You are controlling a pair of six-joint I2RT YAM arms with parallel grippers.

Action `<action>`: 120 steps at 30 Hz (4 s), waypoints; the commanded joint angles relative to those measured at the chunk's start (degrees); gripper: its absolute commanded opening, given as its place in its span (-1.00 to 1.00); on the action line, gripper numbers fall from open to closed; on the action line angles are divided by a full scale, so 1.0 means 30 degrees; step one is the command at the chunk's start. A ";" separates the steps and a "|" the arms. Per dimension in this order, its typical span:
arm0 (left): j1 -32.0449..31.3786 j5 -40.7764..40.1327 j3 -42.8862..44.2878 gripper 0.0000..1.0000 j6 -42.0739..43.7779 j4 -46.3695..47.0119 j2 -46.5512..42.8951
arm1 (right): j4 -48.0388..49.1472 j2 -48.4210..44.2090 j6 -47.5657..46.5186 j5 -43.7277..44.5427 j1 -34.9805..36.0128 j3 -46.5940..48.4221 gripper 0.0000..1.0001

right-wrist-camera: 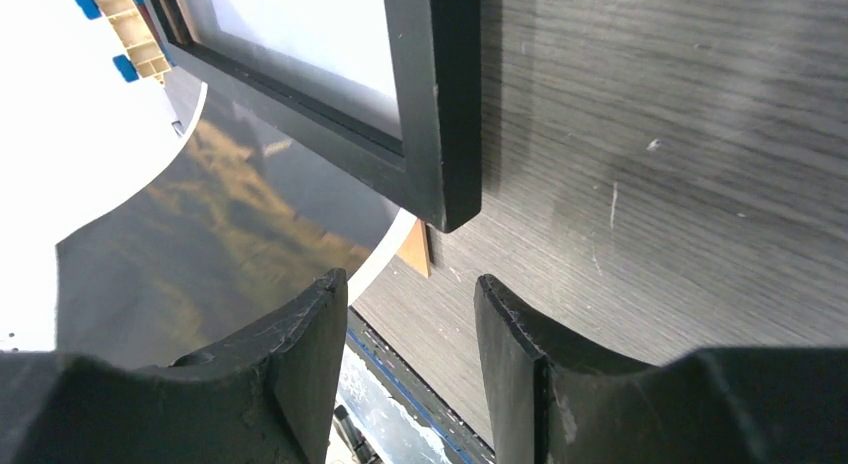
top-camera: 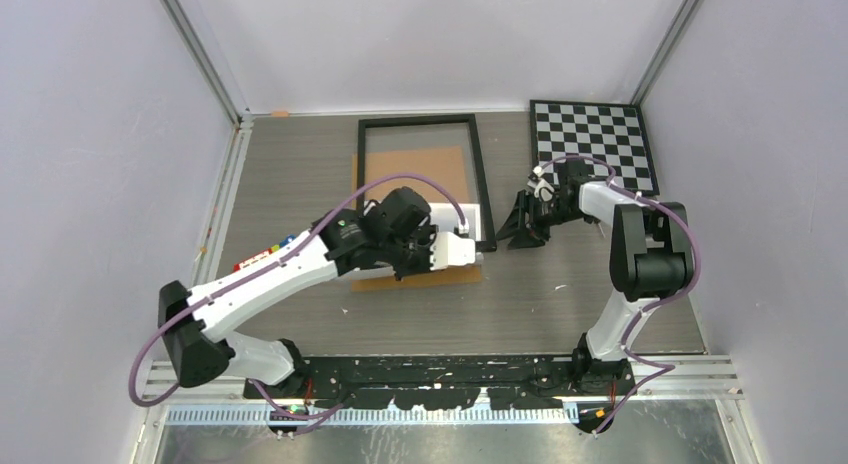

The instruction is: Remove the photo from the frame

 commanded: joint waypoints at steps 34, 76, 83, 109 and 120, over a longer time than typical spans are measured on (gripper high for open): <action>0.3386 -1.2337 0.9734 -1.00 0.5155 0.1344 -0.4544 | -0.1231 0.1047 -0.0303 0.2975 -0.0174 0.6165 0.15; 0.5878 -0.2775 -0.0383 -1.00 0.3791 1.2494 0.5380 | -0.1631 -0.1942 0.0229 0.2484 -0.2580 0.3212 0.15; 0.5209 -0.2649 -0.0273 -1.00 0.3041 1.1802 0.5833 | -0.1602 -0.1670 0.0282 0.2428 -0.2565 0.3376 0.15; 1.2176 0.3907 0.3229 0.49 -0.9218 0.3206 0.2817 | -0.1085 0.2436 0.0740 0.4168 -0.0725 0.8842 0.45; 1.7951 0.4193 -0.0694 0.67 -1.3152 0.5188 0.3745 | -0.1301 0.6627 -0.0499 0.4854 0.1738 1.2993 0.47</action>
